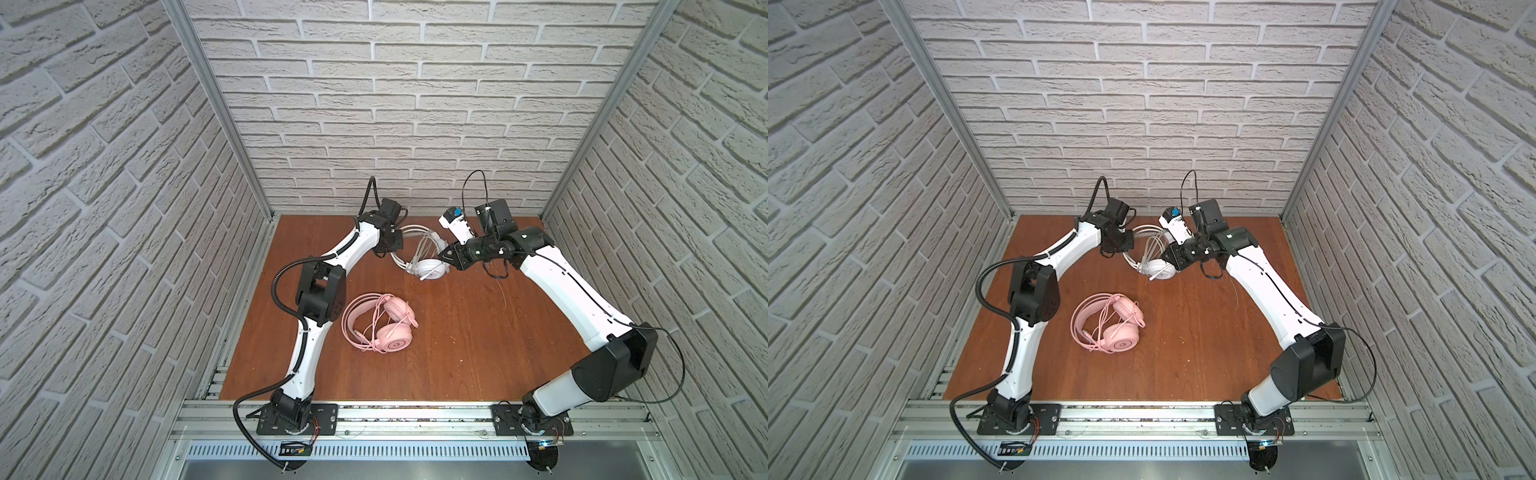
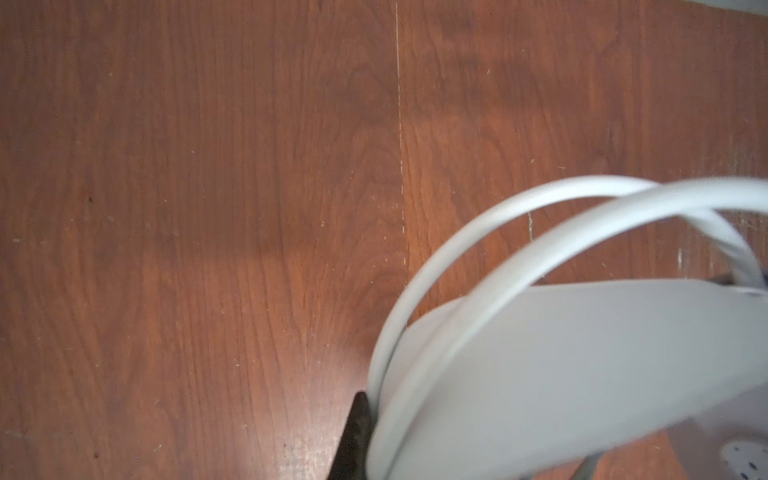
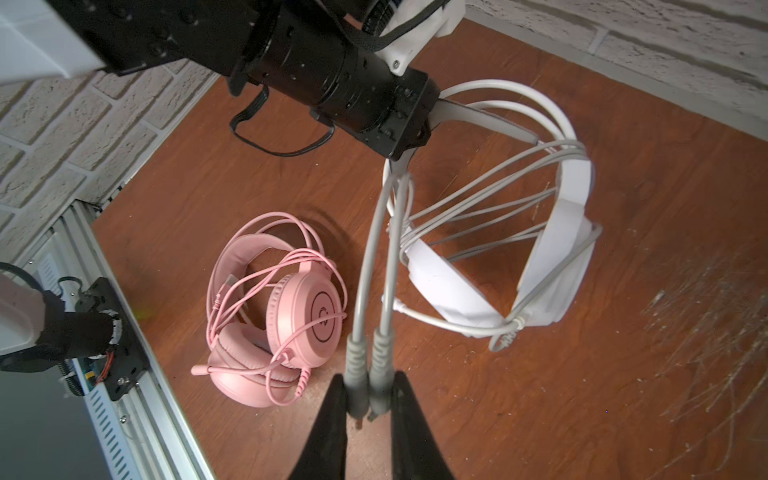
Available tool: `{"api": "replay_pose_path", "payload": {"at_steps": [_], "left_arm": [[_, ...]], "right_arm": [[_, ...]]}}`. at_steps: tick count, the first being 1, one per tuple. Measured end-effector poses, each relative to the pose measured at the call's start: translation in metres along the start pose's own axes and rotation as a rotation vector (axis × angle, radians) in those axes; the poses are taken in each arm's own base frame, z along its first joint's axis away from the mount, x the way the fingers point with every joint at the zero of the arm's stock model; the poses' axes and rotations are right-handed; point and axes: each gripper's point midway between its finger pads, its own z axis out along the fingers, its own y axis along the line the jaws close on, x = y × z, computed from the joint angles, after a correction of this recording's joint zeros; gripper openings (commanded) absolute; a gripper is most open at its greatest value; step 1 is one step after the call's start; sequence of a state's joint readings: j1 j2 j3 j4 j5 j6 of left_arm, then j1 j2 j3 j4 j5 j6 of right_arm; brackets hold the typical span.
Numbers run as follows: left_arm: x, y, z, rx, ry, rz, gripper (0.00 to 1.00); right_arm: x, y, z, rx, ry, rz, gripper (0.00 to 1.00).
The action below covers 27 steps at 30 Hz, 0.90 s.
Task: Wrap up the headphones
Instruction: 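Tuck the plug ends with the right gripper into the cable loops on the headset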
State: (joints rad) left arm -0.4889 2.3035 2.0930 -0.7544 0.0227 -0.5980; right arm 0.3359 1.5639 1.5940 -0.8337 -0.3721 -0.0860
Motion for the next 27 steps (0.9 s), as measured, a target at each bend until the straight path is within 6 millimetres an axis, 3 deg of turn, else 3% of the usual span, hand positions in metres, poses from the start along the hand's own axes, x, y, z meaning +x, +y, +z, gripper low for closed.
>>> {"api": "replay_pose_path", "payload": {"at_steps": [13, 27], "left_arm": [[0.008, -0.012, 0.0, 0.008, 0.014, 0.045, 0.0], [0.013, -0.021, -0.01, 0.035, 0.029, 0.109, 0.0]], "right_arm": [[-0.019, -0.078, 0.021, 0.204, 0.033, -0.017, 0.05], [-0.02, -0.138, 0.057, 0.394, 0.116, -0.045, 0.05]]}}
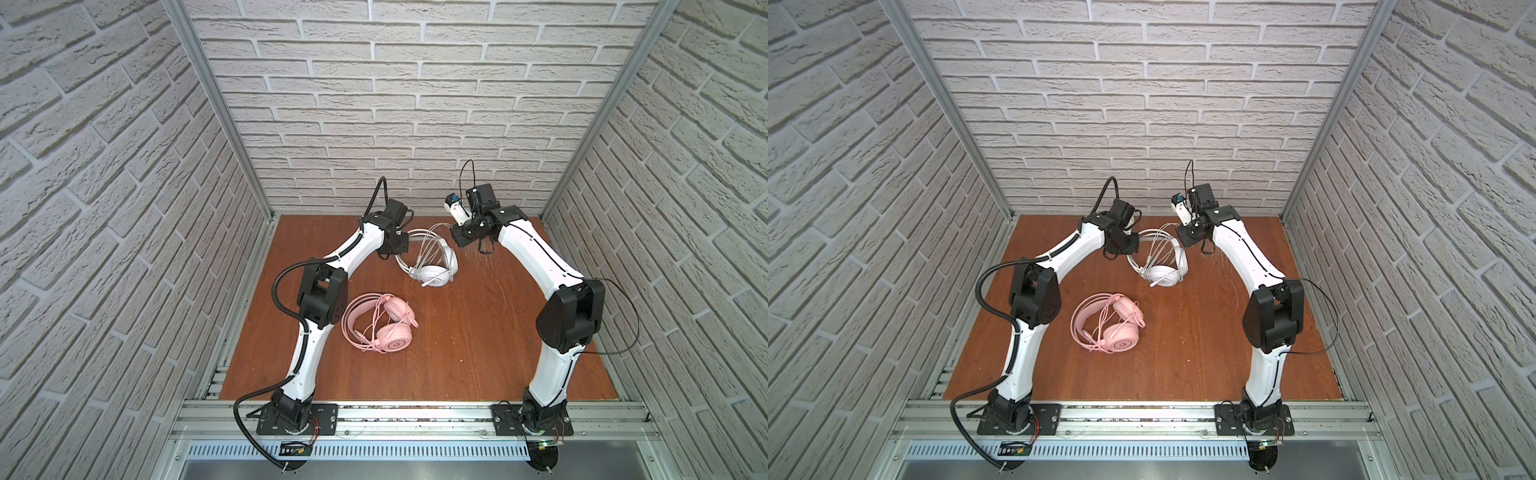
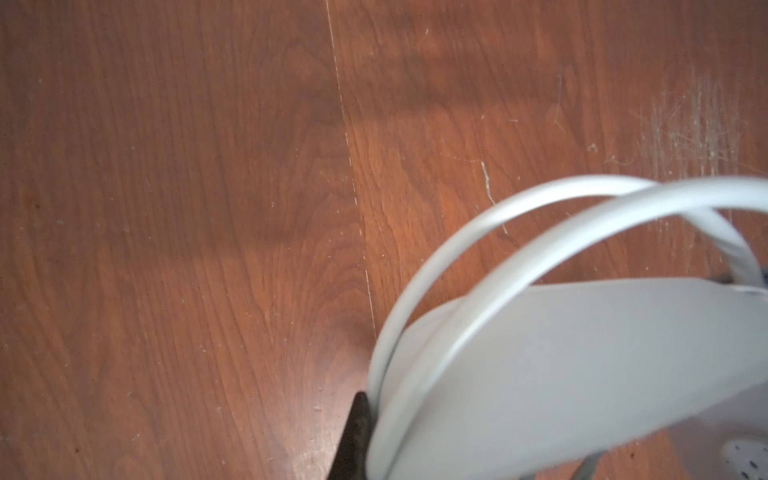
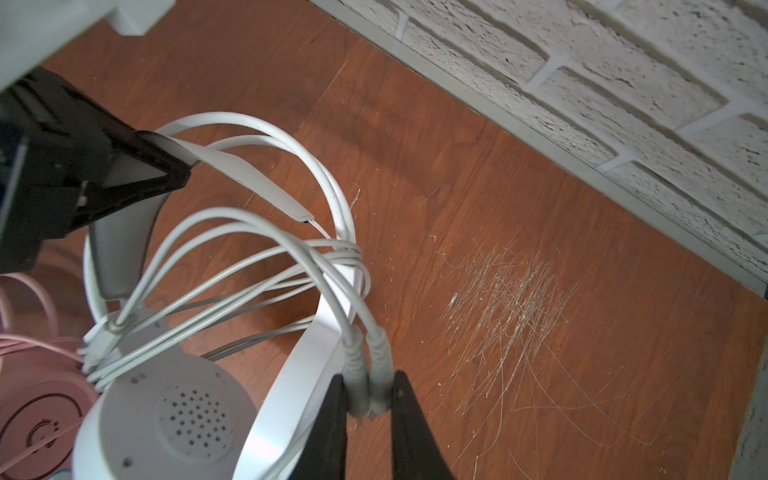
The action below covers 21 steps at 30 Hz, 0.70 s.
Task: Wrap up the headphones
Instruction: 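Tuck the plug ends with the right gripper into the cable loops on the headset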
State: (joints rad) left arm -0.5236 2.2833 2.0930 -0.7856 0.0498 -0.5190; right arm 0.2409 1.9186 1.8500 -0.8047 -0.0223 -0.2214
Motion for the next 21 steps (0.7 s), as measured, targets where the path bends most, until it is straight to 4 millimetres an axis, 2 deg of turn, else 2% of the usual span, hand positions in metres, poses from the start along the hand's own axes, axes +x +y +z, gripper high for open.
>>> {"api": "replay_pose_path", "payload": {"at_steps": [11, 15, 21], "left_arm": [[0.006, -0.012, -0.001, 0.041, 0.022, 0.021, 0.0], [0.002, -0.017, -0.006, 0.064, 0.014, 0.023, 0.0], [-0.001, -0.022, -0.012, 0.083, 0.013, 0.023, 0.0]], "right_arm": [[0.005, -0.024, 0.04, 0.033, 0.047, 0.06, 0.05], [0.016, -0.034, 0.06, 0.031, 0.087, 0.096, 0.05], [0.025, -0.033, 0.075, 0.001, 0.115, 0.127, 0.08]]}}
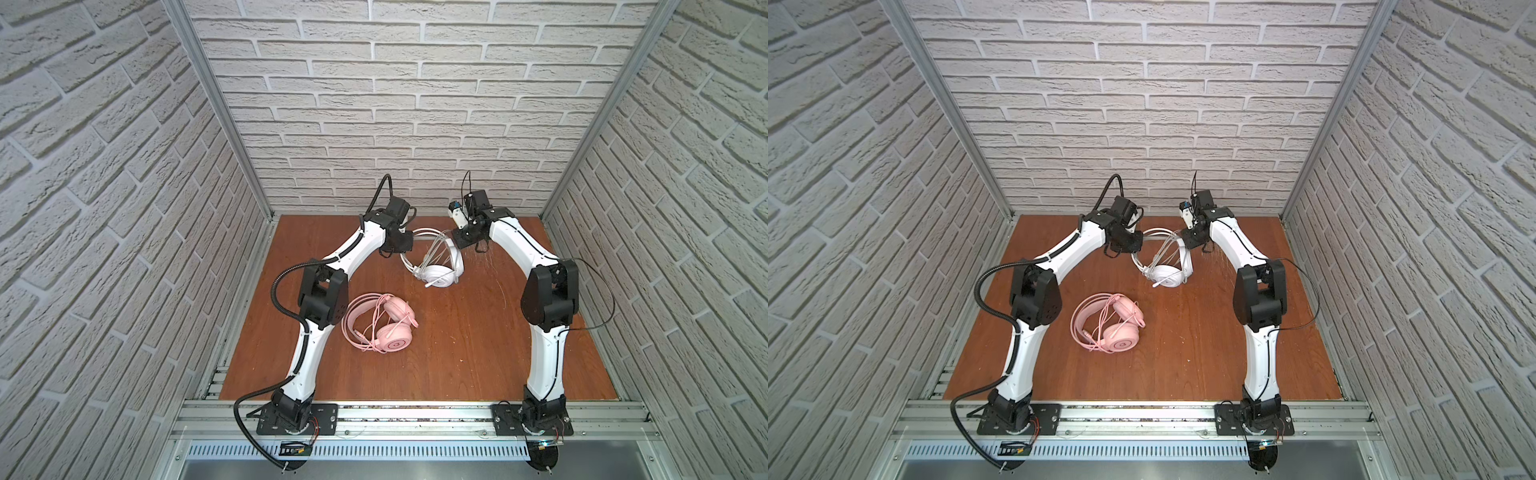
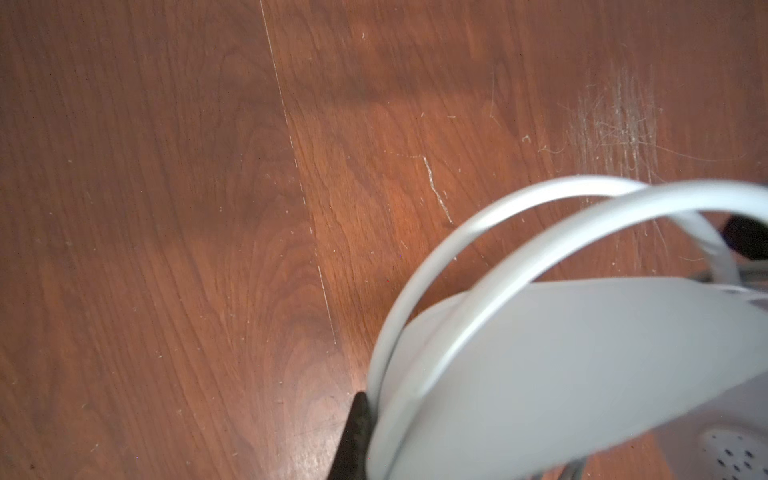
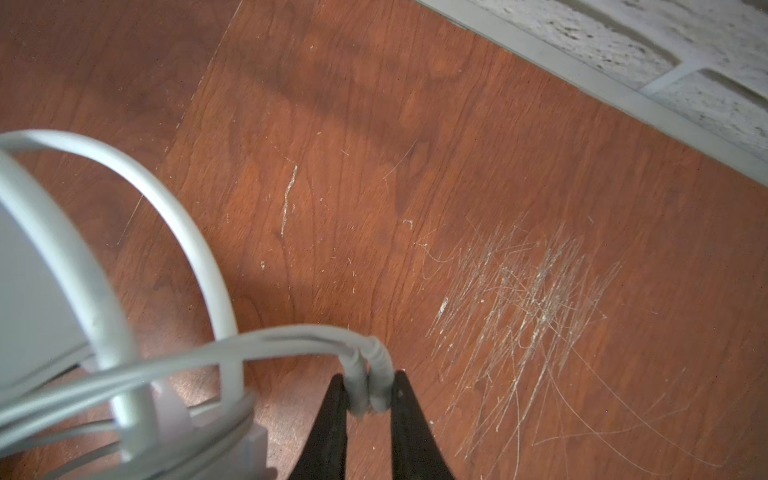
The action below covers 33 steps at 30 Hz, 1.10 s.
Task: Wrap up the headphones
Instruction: 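Tuck the plug ends with the right gripper into the cable loops on the headset, then open the right gripper and lift it away from the white headset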
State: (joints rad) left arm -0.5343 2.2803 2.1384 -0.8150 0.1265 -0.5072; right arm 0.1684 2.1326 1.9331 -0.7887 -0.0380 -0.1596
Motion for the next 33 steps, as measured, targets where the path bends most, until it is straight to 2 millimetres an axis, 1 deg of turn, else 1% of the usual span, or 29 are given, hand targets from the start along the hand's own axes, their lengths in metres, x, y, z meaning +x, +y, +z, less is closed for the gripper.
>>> {"api": "replay_pose_path", "payload": {"at_steps": [2, 6, 10, 13, 16, 20, 24, 29, 33], "left_arm": [[0.002, 0.0, 0.0, 0.0, 0.009, -0.001, 0.0], [0.006, -0.001, 0.0, 0.004, 0.026, -0.004, 0.0], [0.009, -0.001, -0.003, -0.001, 0.041, -0.02, 0.0], [0.01, -0.002, -0.007, -0.004, 0.05, -0.027, 0.0], [0.014, 0.0, -0.007, -0.013, 0.065, -0.033, 0.0], [0.018, 0.001, -0.008, -0.021, 0.081, -0.045, 0.0], [0.019, 0.003, -0.009, -0.032, 0.087, -0.054, 0.0], [0.019, 0.005, -0.011, -0.043, 0.088, -0.063, 0.0], [0.018, 0.005, -0.013, -0.048, 0.083, -0.081, 0.0]], "right_arm": [[0.0, 0.002, 0.001, -0.01, -0.001, 0.007, 0.1], [-0.001, 0.004, 0.001, -0.024, -0.003, 0.023, 0.19], [0.0, 0.004, 0.001, -0.026, -0.002, 0.036, 0.24], [0.005, 0.003, 0.002, -0.019, 0.009, 0.05, 0.28], [0.013, 0.001, 0.003, -0.012, 0.026, 0.061, 0.31], [0.019, -0.001, -0.001, -0.005, 0.035, 0.076, 0.34], [0.02, -0.004, -0.01, 0.009, 0.031, 0.088, 0.38], [0.024, -0.009, -0.026, 0.027, 0.026, 0.102, 0.52], [0.028, -0.013, -0.045, 0.053, 0.018, 0.127, 0.58]]}}
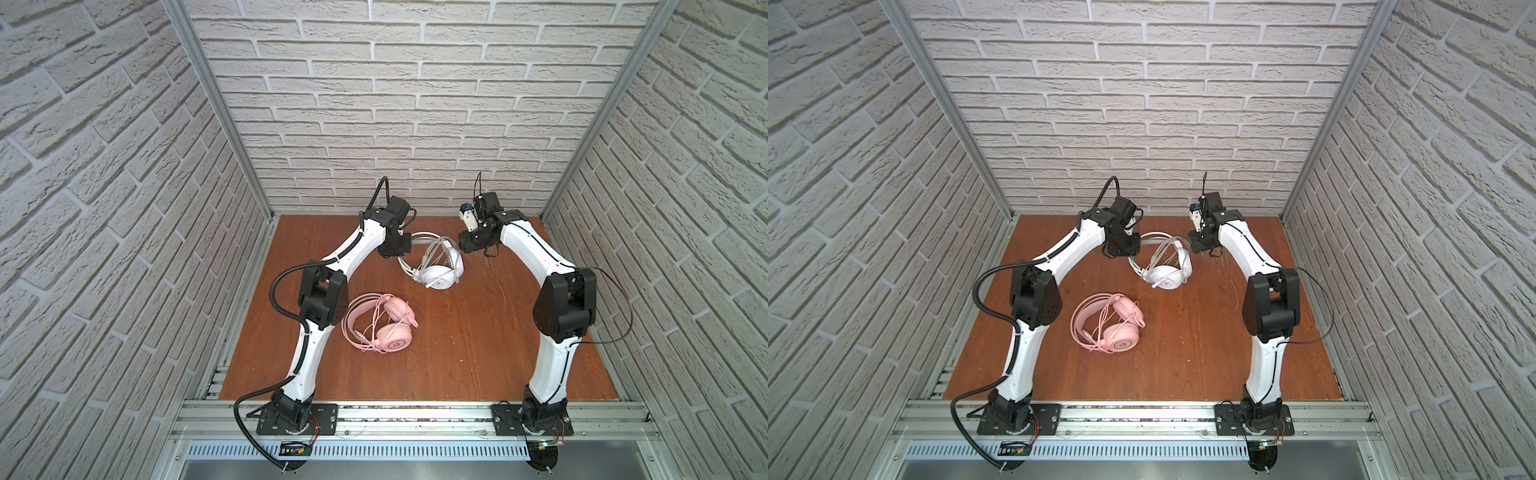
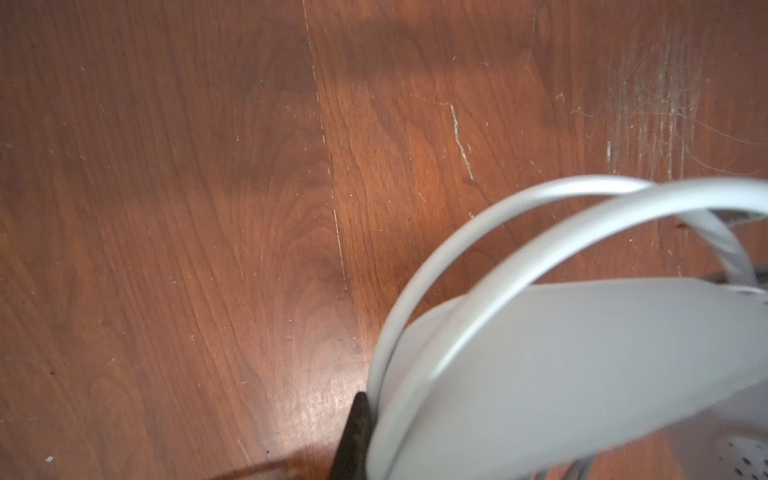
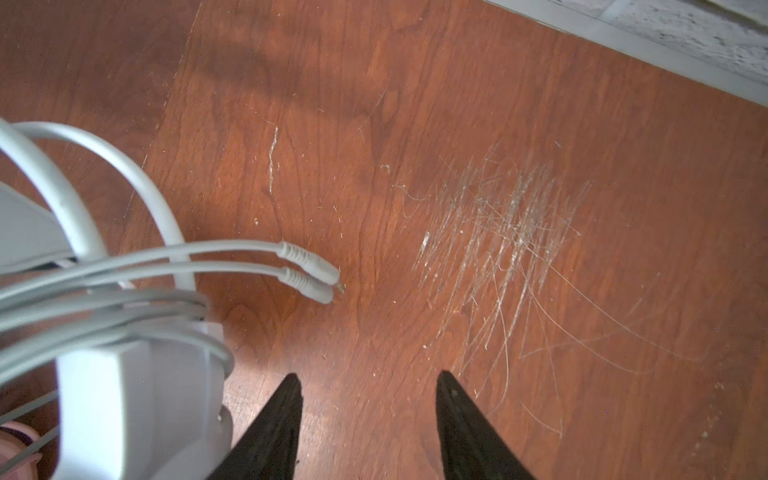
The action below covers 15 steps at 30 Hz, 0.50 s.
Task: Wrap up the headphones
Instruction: 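Open the right gripper and lift it away from the white headset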
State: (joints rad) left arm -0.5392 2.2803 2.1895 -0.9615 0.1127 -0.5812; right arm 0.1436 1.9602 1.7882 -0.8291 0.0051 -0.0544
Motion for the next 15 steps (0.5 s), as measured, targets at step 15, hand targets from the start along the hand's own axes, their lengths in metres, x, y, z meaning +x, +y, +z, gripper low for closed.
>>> {"api": "replay_pose_path", "payload": {"at_steps": [15], "left_arm": [[0.034, -0.005, 0.03, -0.06, 0.043, -0.153, 0.0]], "right_arm": [[0.056, -0.032, -0.095, 0.075, -0.111, 0.225, 0.97]]}}
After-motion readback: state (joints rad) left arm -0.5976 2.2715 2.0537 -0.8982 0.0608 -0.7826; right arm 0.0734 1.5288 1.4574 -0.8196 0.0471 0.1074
